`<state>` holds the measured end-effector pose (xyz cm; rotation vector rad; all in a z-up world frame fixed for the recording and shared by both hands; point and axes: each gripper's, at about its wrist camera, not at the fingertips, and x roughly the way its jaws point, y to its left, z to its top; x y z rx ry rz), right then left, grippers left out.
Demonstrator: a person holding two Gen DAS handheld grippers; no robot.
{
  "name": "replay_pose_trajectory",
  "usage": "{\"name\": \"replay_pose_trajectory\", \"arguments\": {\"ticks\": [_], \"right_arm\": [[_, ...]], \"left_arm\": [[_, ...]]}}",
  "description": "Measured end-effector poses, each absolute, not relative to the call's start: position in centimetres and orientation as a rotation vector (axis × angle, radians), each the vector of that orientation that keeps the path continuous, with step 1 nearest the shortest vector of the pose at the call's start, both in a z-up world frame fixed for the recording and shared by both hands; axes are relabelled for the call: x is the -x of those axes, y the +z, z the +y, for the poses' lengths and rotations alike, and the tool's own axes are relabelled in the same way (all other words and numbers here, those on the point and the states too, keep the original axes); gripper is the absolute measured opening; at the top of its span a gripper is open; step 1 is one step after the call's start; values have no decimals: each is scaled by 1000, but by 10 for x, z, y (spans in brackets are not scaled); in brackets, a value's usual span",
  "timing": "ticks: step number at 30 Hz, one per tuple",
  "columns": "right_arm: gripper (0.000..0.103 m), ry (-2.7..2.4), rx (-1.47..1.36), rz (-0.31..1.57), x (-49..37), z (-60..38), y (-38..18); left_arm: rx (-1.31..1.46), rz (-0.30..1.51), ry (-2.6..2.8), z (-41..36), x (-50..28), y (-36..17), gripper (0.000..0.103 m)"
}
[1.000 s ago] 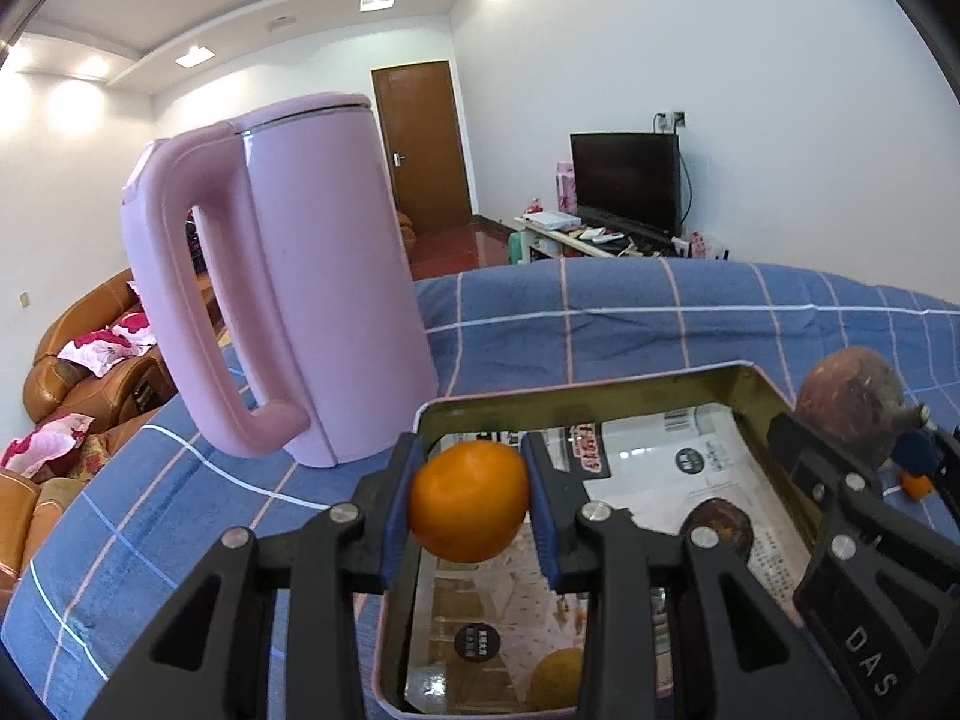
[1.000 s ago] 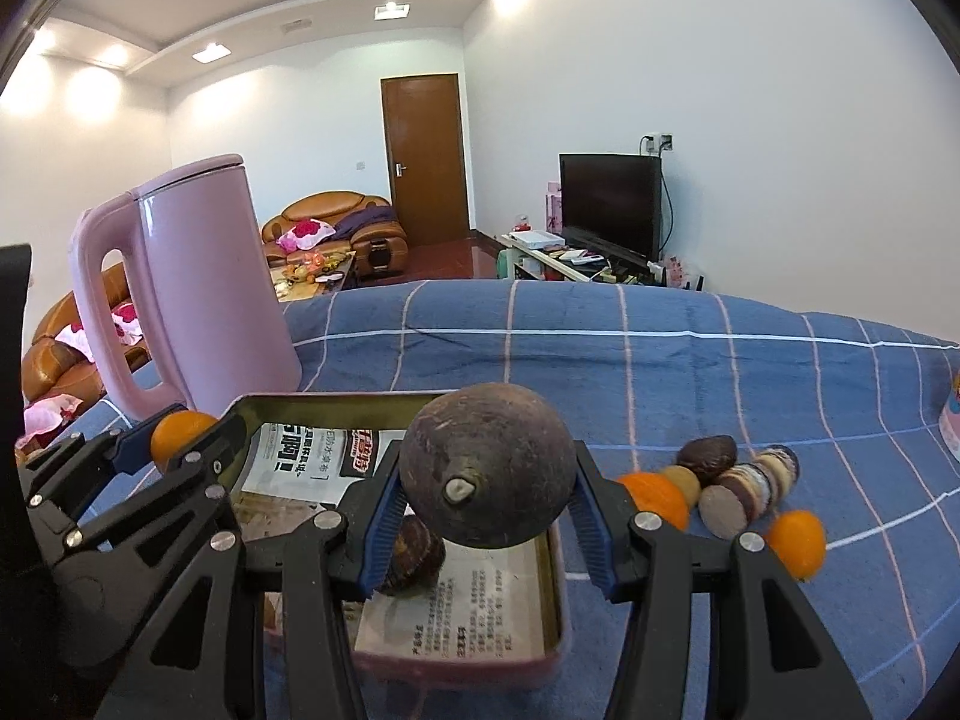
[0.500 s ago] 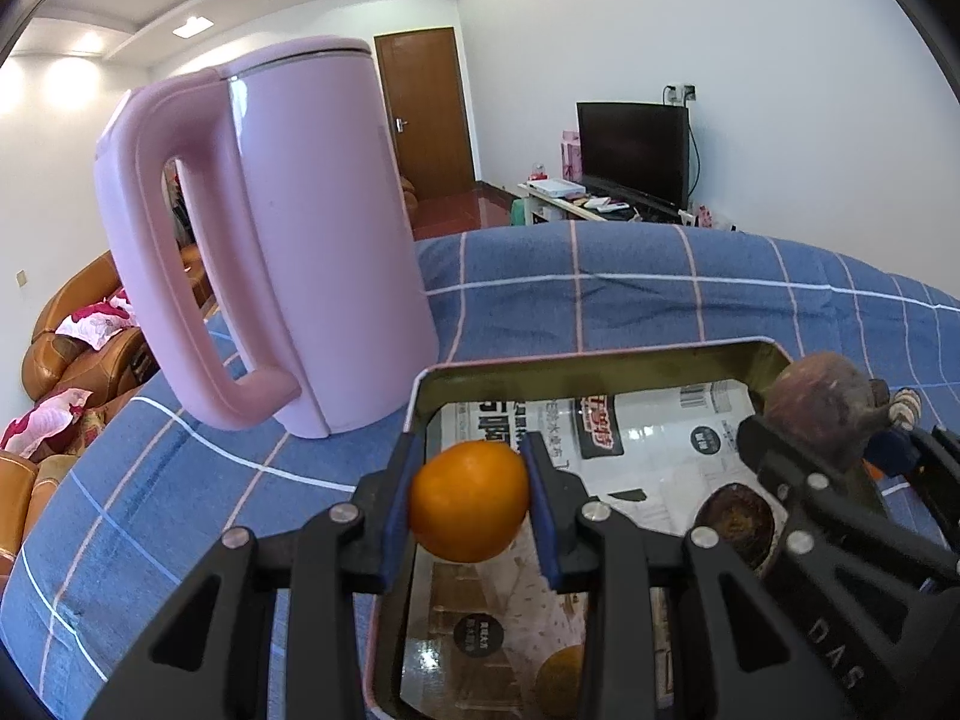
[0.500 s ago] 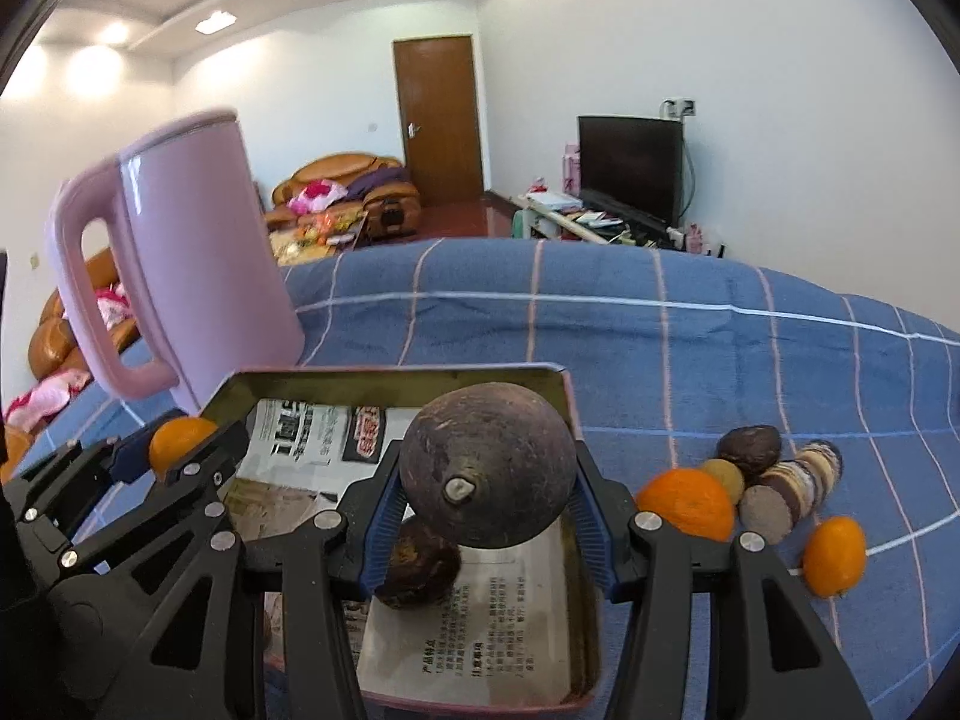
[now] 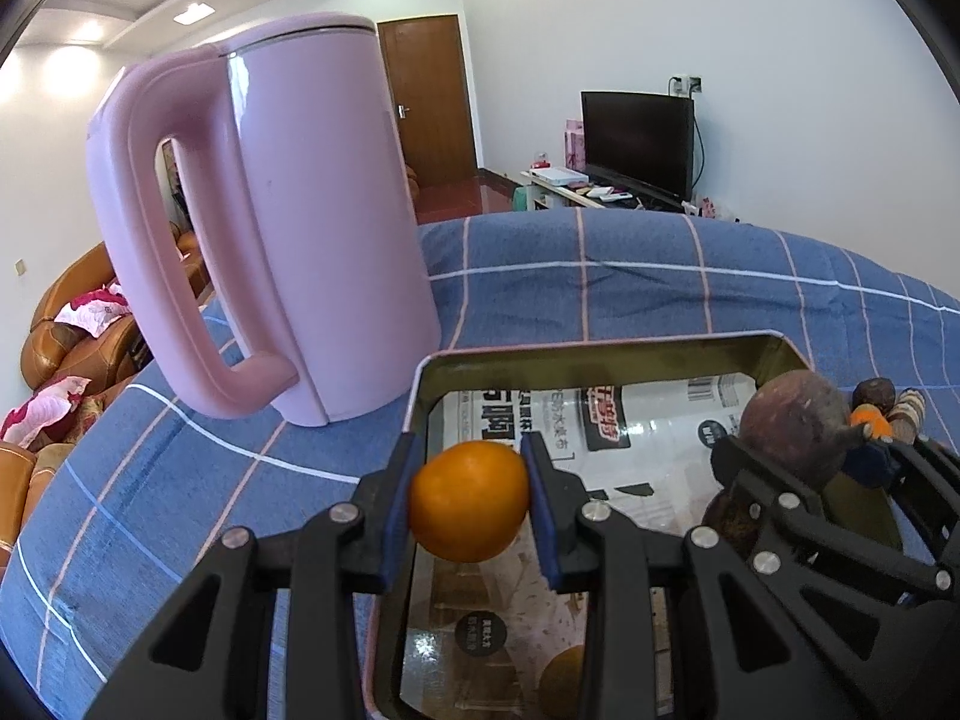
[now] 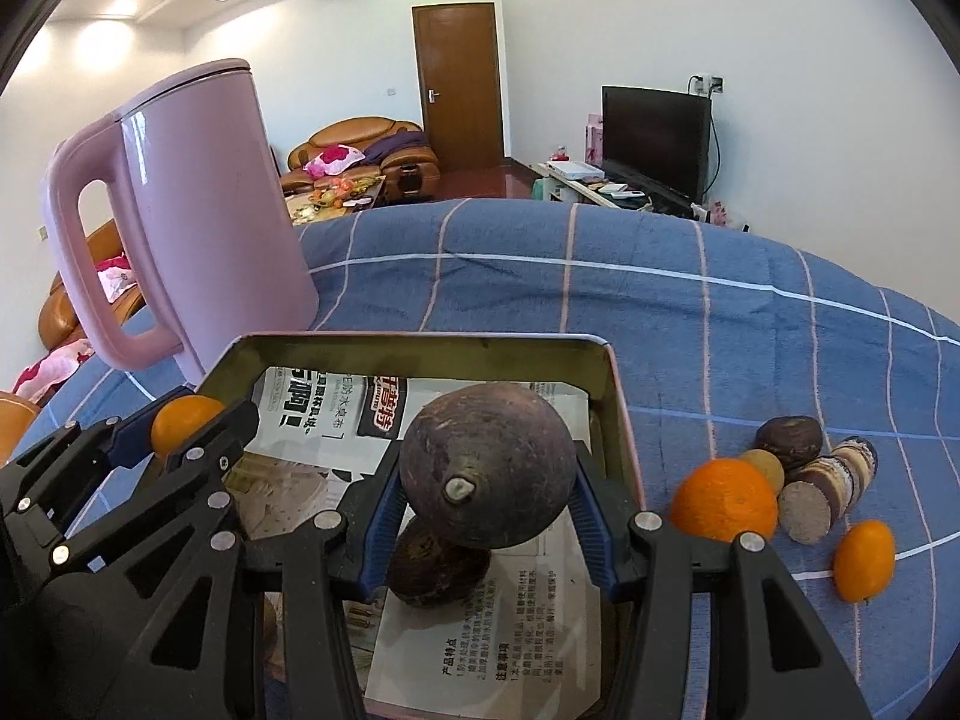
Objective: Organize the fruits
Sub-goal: 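Lower the passion fruit into the tin and open the right tool, then lower the orange into the tin and open the left tool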
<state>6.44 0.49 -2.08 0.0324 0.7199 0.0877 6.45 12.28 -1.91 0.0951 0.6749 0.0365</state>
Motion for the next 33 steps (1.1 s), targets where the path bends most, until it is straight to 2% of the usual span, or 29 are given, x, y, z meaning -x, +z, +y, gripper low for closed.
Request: {"name": "replay_pose_trajectory", "arguments": {"ticks": [19,27,29,31,33], "right_arm": [[54,236,-145,706,-56,-11,-20],[55,203,-208,616,-38,-25,-11],[55,159,-224,570,-31,-31,-6],[59,112,-229,542,-27,-37,-4],[61,65,-238,516,-22,-43,0]], "left_arm": [[-78,690,26,125,-66,-20,36],[-92,662,17,122,-61,-18,38],[-115,635,19,117,-56,-17,48],[-126,610,21,115,-52,-14,73],[-123,576,21,114,-48,-11,85]]}}
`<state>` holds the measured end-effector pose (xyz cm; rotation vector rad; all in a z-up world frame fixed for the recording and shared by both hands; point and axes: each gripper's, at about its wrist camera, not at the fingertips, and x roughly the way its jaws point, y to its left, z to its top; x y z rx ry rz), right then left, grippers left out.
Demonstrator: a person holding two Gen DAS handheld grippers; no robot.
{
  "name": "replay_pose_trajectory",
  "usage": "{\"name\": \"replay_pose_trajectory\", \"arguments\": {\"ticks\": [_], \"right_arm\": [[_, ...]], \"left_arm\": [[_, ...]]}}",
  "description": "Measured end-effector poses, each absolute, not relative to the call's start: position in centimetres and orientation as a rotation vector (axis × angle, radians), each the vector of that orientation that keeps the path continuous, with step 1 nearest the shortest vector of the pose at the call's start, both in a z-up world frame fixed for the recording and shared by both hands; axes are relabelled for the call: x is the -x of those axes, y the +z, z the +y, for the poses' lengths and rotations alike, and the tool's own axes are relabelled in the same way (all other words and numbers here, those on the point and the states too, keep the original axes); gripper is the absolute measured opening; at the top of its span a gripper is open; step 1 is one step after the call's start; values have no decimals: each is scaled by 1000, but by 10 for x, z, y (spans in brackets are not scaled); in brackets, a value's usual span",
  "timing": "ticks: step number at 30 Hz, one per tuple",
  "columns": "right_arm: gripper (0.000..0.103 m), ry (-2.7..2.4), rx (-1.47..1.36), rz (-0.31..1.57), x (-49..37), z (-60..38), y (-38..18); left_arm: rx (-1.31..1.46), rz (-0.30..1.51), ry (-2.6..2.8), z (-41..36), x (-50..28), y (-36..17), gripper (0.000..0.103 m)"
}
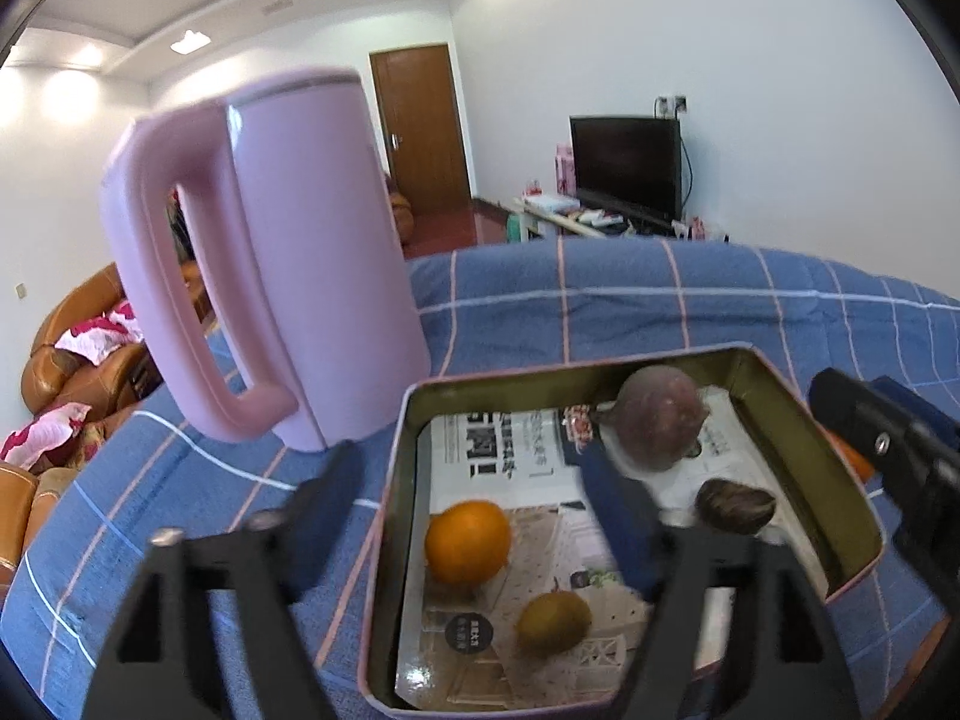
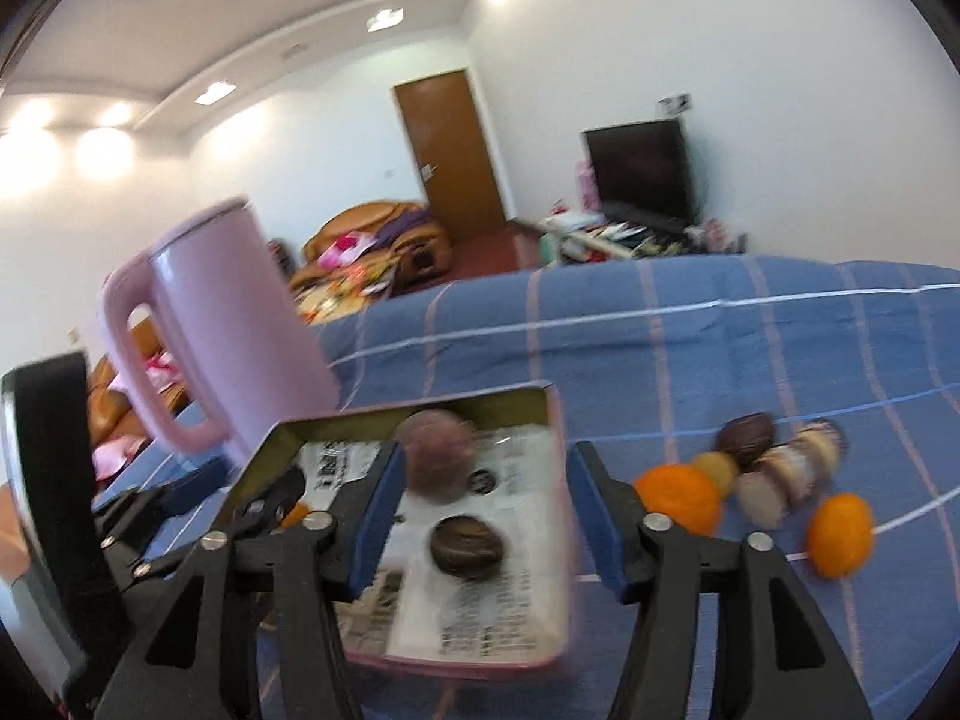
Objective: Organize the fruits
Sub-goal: 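Lower the orange into the tin and open the left tool, then withdraw both open tools from the tin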
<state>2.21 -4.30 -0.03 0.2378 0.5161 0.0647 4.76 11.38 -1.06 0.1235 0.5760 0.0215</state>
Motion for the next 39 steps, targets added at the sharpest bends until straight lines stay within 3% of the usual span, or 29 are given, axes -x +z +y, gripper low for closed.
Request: {"name": "replay_pose_trajectory", "arguments": {"ticks": [3,8,39], "right_arm": [[61,7,-240,472,-14,-51,5],[66,-71,-211,441,-8,-57,9],[66,-171,-172,408,43,-105,9]], "left_arm": [[-117,527,21,114,-42,-5,103],[-123,513,11,111,-41,-5,103],[-136,460,33,85,-2,-2,103]]}}
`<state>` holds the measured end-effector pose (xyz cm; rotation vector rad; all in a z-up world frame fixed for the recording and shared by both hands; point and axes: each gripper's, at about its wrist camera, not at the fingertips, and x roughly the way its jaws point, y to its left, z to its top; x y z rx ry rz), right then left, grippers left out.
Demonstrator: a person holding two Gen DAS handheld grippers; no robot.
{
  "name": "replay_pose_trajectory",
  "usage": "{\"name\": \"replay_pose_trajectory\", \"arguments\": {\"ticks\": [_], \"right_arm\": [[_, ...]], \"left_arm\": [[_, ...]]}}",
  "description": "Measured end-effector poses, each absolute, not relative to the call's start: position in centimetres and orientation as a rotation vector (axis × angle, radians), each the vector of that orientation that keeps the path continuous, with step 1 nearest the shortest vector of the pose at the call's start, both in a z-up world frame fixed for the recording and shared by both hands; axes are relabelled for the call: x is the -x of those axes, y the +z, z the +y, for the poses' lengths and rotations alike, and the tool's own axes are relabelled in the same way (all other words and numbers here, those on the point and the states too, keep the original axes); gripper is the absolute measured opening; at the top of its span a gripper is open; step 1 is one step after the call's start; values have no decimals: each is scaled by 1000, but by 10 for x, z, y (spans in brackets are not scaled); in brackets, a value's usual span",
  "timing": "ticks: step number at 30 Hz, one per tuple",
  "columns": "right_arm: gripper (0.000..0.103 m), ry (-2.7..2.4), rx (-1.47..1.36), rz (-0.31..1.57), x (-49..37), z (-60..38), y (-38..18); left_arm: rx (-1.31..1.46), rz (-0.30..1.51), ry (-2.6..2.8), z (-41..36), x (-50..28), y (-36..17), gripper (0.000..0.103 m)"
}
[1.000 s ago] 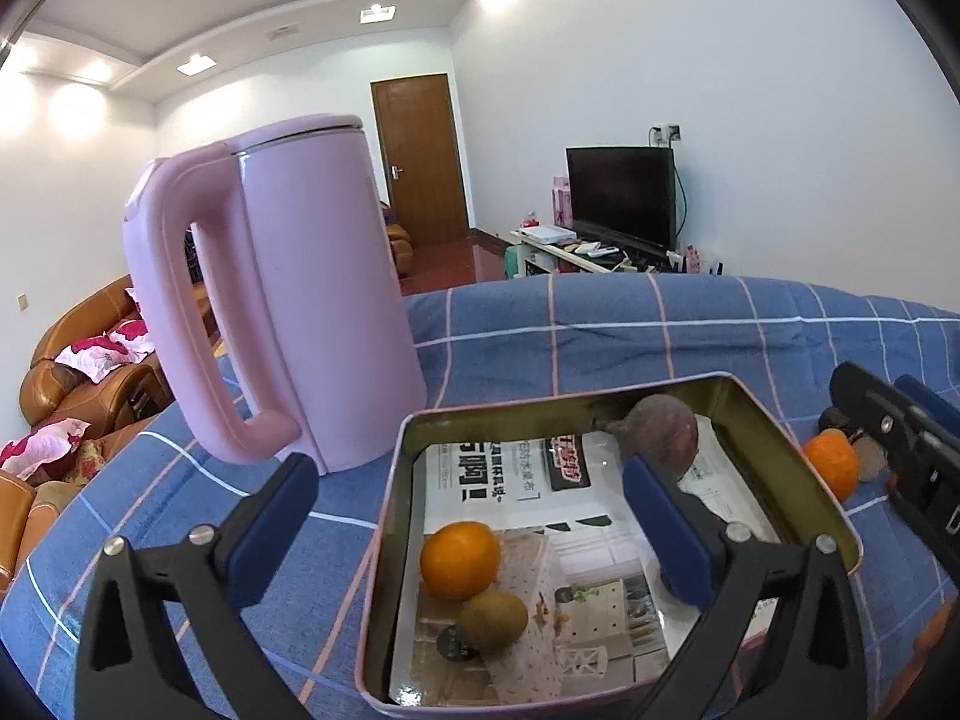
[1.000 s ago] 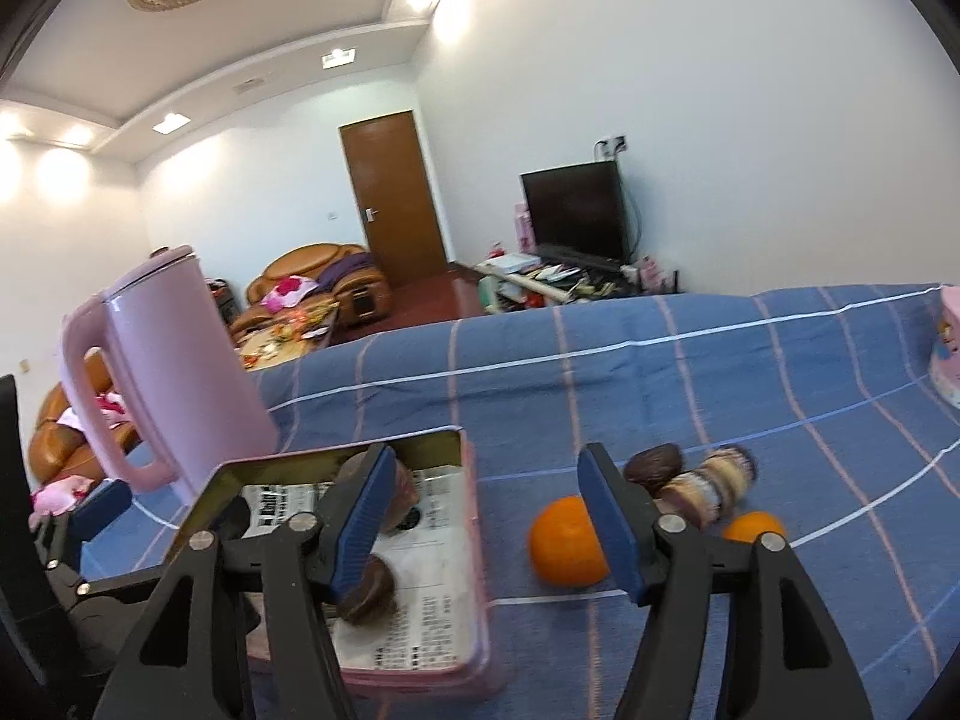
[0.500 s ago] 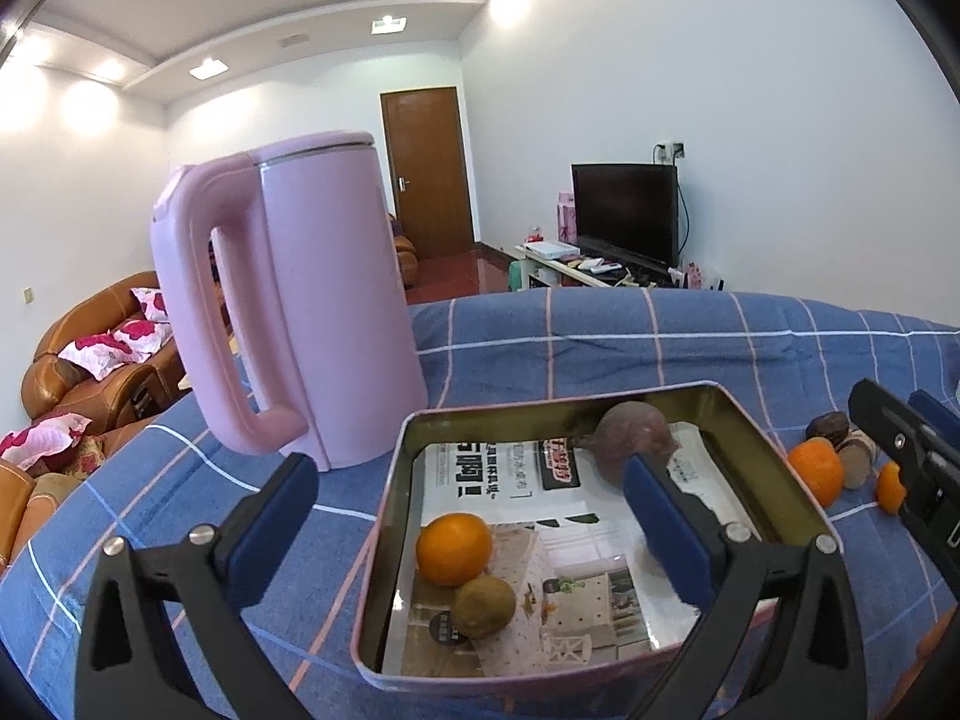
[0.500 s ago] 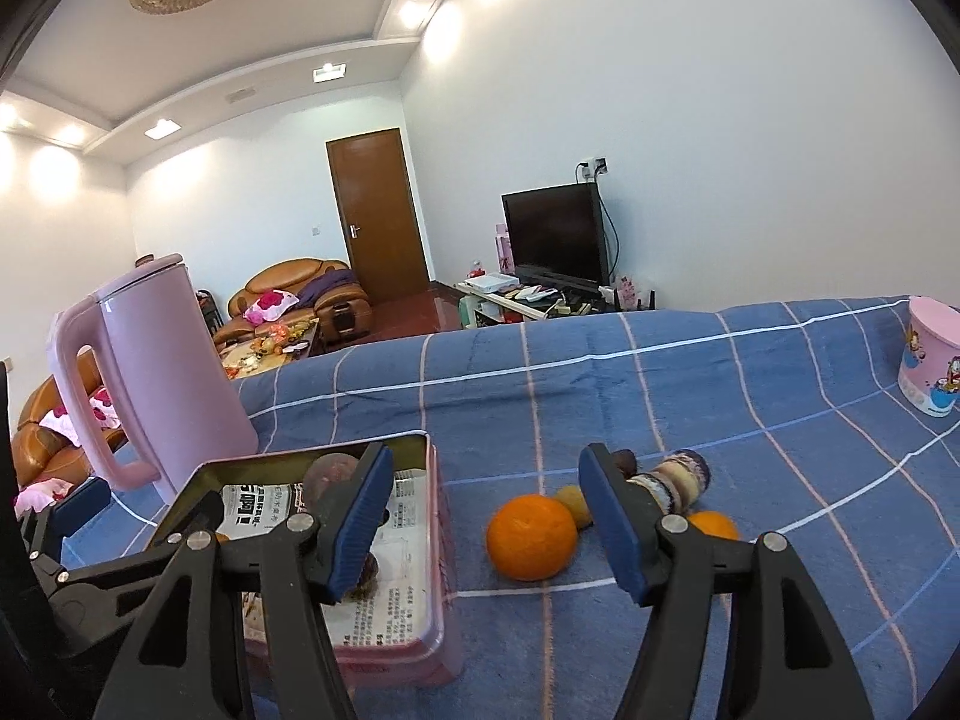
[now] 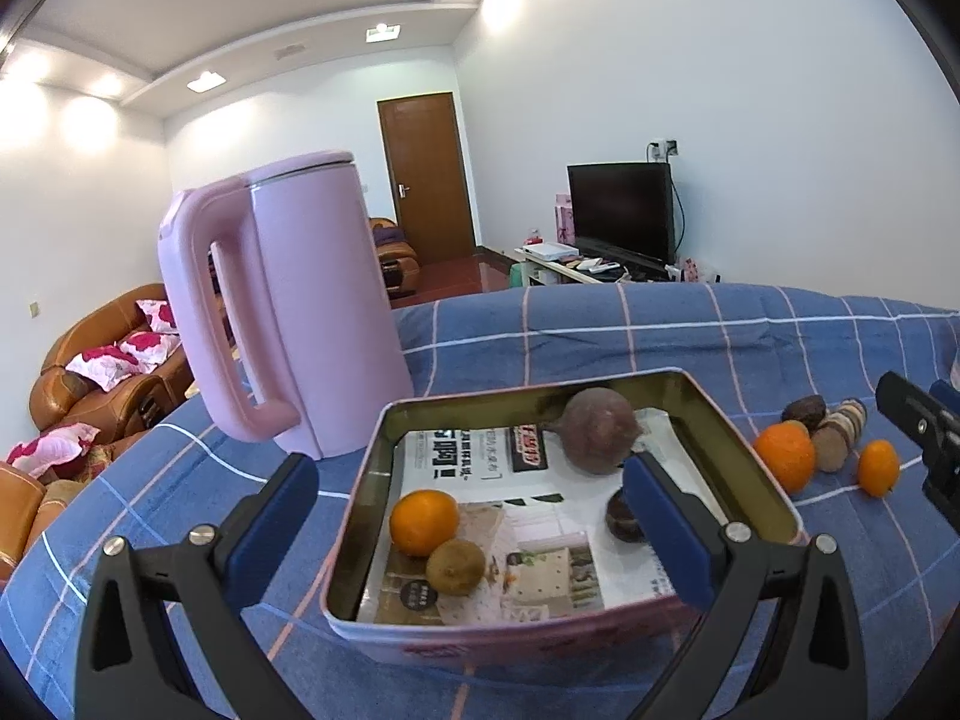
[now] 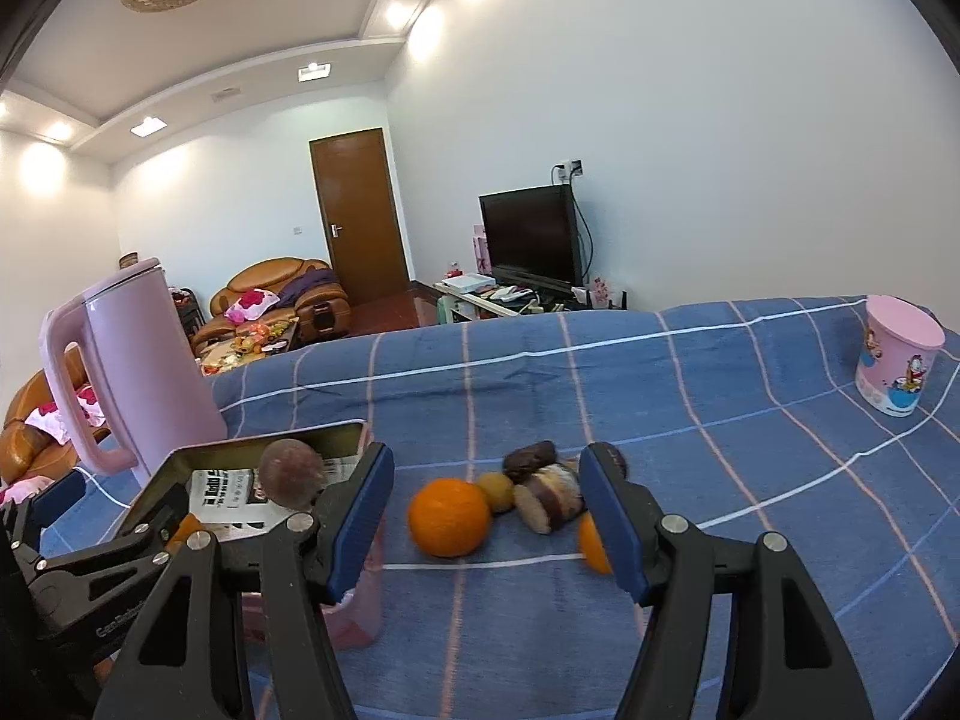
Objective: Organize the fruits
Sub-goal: 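Withdraw both open tools from the tin, then grasp the orange on the bedspread with the right tool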
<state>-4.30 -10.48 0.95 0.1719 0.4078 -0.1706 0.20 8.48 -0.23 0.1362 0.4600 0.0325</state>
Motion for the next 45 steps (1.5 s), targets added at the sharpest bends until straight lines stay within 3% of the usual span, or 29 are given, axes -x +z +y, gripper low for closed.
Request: {"name": "replay_pose_trajectory", "arguments": {"ticks": [21,31,45], "right_arm": [[66,-306,-236,460,70,-202,7],[66,-160,-266,635,50,-220,-10],[66,44,-152,877,-13,-177,-42]], "left_arm": [[-157,532,-88,24,22,-8,103],[-208,566,-186,-21,32,-13,103],[-170,627,-195,-17,24,-17,103]]}}
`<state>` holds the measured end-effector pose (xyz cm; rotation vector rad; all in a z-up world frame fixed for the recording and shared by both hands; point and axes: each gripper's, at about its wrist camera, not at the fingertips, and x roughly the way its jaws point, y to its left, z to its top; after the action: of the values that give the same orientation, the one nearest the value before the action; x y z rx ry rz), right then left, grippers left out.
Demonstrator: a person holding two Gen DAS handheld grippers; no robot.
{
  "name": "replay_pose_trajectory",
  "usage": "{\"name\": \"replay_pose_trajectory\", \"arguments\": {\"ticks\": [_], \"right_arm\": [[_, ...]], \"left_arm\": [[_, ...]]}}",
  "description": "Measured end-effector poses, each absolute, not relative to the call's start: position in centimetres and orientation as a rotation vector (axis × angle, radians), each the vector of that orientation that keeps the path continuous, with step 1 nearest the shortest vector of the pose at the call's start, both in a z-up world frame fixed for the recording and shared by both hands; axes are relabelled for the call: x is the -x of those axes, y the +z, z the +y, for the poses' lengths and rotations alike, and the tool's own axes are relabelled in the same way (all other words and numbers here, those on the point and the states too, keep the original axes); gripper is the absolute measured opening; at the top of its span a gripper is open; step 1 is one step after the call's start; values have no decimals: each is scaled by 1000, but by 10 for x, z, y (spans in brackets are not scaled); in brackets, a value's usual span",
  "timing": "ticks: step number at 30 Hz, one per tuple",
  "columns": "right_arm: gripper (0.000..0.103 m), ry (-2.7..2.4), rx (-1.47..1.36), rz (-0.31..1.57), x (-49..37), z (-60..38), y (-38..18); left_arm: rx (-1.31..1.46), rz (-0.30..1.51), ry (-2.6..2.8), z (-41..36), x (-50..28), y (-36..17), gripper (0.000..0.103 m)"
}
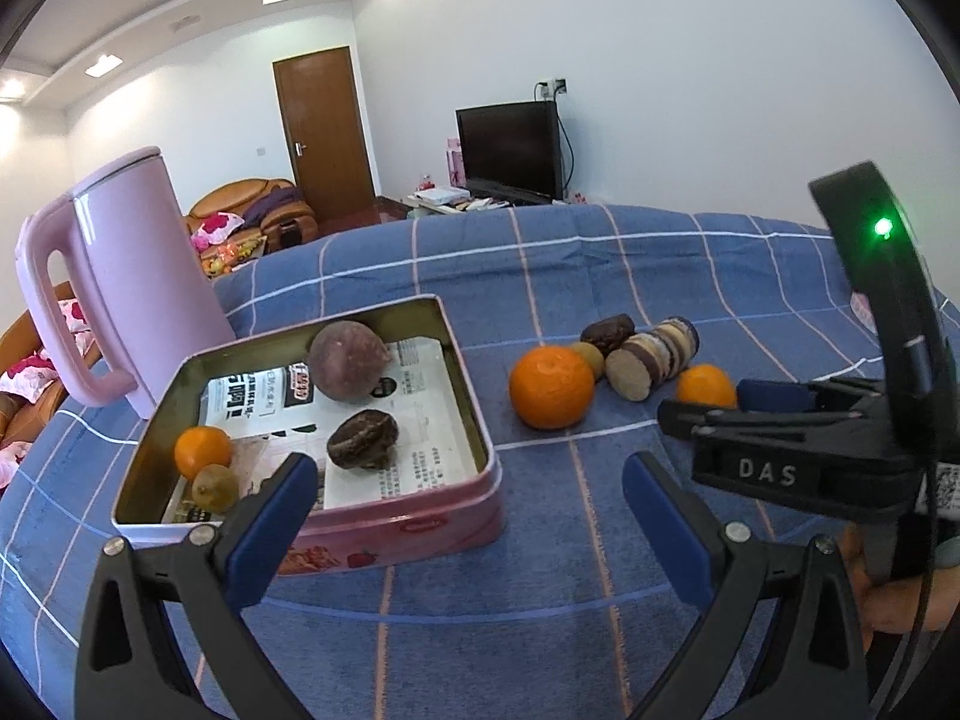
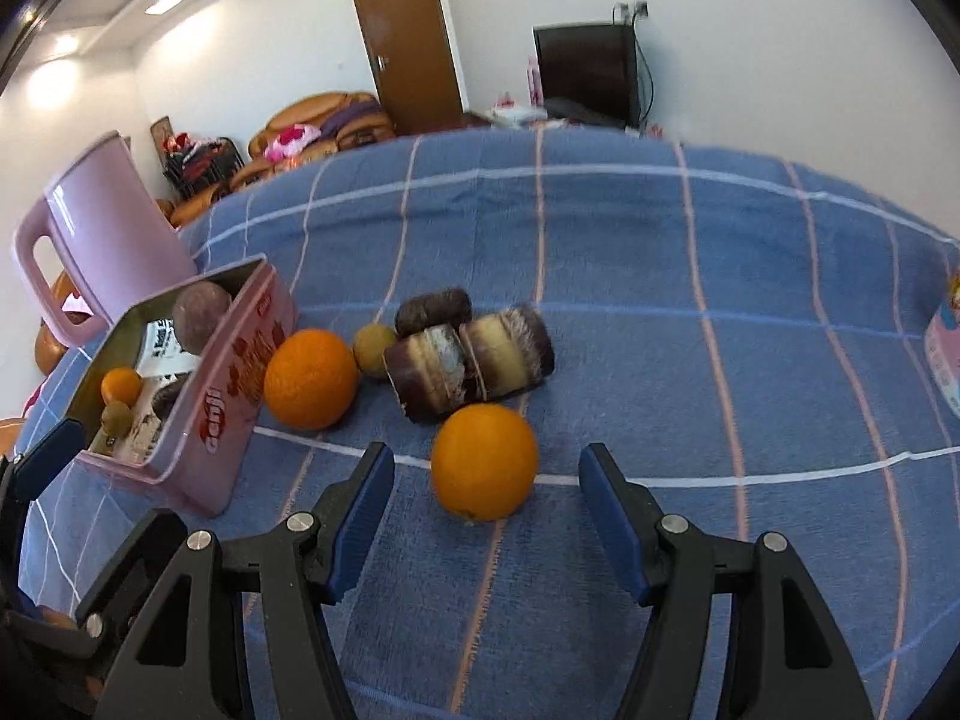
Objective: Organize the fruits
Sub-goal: 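Grasp the orange on the bedspread with the right tool, then grasp a striped cylindrical slice with the left tool while the right tool holds the orange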
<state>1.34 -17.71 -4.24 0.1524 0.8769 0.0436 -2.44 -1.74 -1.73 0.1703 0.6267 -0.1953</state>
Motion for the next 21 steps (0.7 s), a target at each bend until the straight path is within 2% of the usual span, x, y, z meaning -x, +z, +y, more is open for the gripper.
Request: {"name": "replay_pose_trajectory", "arguments": {"ticks": [1,4,6,8,15,21], "right_arm": [[65,47,-148,877,-14,-176,-43],[51,51,-118,883,-17,-175,-42],[49,56,-89,888,-18,-173,-43],[37,61,-93,886,-18,-176,-42],[36,22,-142,865,-10,-205,-37],[36,-85,-174,758,5,-250,-14]], "left_arm": [[-167,628,-195,-18,24,-17,103],[-169,622,-190,-23,24,-17,103],[-173,622,-181,-26,24,-17,103],[-172,624,-174,-30,24,-17,103],[-164,635,-154,-55,20,-15,102],[-137,634,-109,-98,6,-8,101]]}}
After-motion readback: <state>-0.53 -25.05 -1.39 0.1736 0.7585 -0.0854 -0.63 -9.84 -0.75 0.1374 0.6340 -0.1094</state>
